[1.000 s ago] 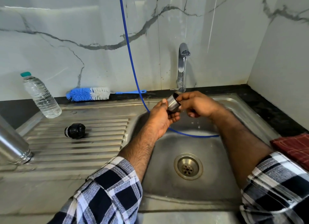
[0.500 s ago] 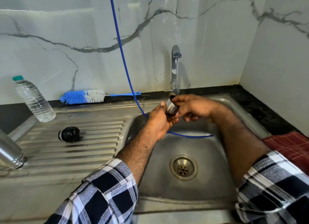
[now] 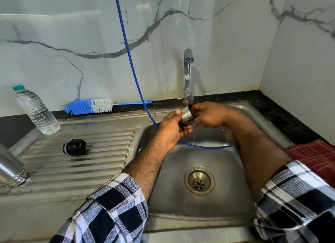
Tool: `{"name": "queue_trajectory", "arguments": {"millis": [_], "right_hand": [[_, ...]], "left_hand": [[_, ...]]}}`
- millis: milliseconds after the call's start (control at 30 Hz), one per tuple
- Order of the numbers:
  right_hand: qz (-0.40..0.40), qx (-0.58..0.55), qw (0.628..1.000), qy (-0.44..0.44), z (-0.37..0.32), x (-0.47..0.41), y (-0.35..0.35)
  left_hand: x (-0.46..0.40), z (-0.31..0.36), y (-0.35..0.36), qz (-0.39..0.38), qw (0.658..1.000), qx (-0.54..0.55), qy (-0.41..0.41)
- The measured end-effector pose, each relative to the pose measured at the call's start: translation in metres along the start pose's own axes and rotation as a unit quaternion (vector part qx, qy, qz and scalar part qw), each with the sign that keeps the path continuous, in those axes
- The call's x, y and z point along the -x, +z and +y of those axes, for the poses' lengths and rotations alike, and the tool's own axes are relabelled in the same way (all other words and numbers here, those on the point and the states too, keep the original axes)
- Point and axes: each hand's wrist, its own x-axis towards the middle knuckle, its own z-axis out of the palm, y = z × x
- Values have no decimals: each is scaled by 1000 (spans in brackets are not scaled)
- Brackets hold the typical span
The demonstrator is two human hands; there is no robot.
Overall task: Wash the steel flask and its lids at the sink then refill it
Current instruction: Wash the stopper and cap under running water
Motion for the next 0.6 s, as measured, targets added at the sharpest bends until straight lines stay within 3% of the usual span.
{"name": "queue_trajectory", "arguments": {"millis": [67, 167, 233, 333, 433, 600], "right_hand": [[2, 4, 1000, -13, -1, -1, 8], [-66, -246, 966, -43, 10, 0, 12], [-104, -336, 935, -42, 22, 1, 9], [-88, -204, 975, 3, 23, 3, 3], [-51, -68, 996, -21, 9, 6, 12], [-78, -341, 933, -89, 24, -4, 20]], "left_hand": [[0, -2, 0, -4, 1000, -18, -2], [0, 0, -3, 9, 1000, 8, 1], [0, 0, -5, 3, 1000, 14, -4], [-1, 0, -7, -3, 1000, 11, -14], [0, 0, -7, 11, 1000, 11, -23], [-1, 2, -7, 9, 999, 31, 8]]}}
